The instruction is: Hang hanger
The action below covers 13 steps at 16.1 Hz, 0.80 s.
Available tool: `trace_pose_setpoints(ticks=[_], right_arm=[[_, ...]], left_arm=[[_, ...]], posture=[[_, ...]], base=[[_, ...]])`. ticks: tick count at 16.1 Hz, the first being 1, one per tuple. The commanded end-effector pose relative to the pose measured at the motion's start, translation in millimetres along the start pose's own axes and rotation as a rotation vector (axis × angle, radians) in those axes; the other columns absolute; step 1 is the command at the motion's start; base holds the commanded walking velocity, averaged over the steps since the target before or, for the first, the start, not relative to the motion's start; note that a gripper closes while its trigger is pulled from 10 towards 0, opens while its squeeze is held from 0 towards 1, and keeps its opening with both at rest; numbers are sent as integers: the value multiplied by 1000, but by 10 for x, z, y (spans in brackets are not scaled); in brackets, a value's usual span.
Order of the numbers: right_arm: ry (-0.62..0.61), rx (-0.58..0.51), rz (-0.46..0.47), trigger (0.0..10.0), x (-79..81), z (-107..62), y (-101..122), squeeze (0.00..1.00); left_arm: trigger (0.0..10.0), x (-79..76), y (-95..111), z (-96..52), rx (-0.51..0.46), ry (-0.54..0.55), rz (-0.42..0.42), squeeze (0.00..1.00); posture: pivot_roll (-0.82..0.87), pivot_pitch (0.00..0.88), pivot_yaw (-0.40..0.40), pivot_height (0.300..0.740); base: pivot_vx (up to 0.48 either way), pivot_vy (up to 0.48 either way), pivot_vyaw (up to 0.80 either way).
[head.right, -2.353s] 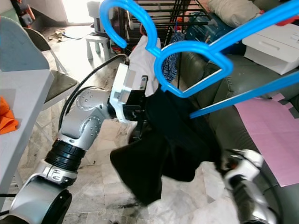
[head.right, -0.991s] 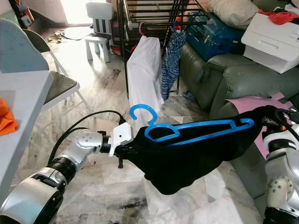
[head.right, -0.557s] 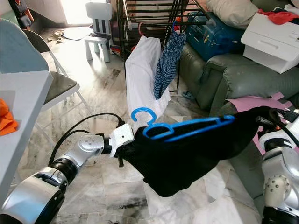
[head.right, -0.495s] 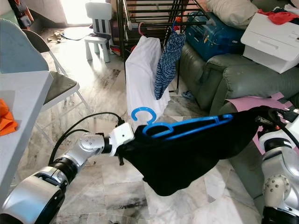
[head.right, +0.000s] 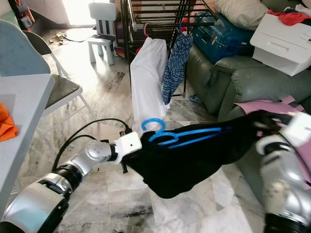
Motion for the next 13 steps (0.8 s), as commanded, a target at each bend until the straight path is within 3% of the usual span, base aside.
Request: trace_pose_setpoints(ticks=[1, 2, 6, 8, 12, 13], right_arm=[[56, -58, -25, 0, 171, 35, 149, 0], [91, -44, -34, 0, 315, 56, 101, 0], [215, 17, -108, 0, 727, 30, -109, 0], [303, 97, -215, 0, 917, -56, -348, 0], [418, 247, -296, 0, 1144, -248, -797, 0], [451, 275, -362, 0, 1195, -295, -912, 0]], left_arm=[[0, 17, 10, 28, 21, 30, -3, 0], [0, 68, 30, 61, 29, 111, -60, 0], [0, 159, 118, 112, -4, 251, -218, 0], [0, 222, 106, 103, 27, 324, -227, 0], [0, 337, 68, 55, 38, 425, -381, 0], [588, 334, 75, 62, 29, 424, -432, 0]], posture=[[0, 0, -35, 740], [0, 0, -35, 740], [-1, 0, -34, 740], [-2, 0, -34, 740], [-2, 0, -30, 740], [-2, 0, -29, 740]], base=[[0, 0, 0], [0, 0, 0], [0, 0, 0], [0, 0, 0], [0, 0, 0], [0, 0, 0]])
Point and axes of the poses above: a point about 5 cm out from each wrist's last joint towards the gripper, its own z axis pointing out of the wrist towards the gripper, its own y axis along the axis of the wrist's last joint, x = y × z, the point moved 3 cm from there along z, pointing out of the wrist towards the gripper, and after that the axes turned 1 degree about -z, right-handed, at the moved point
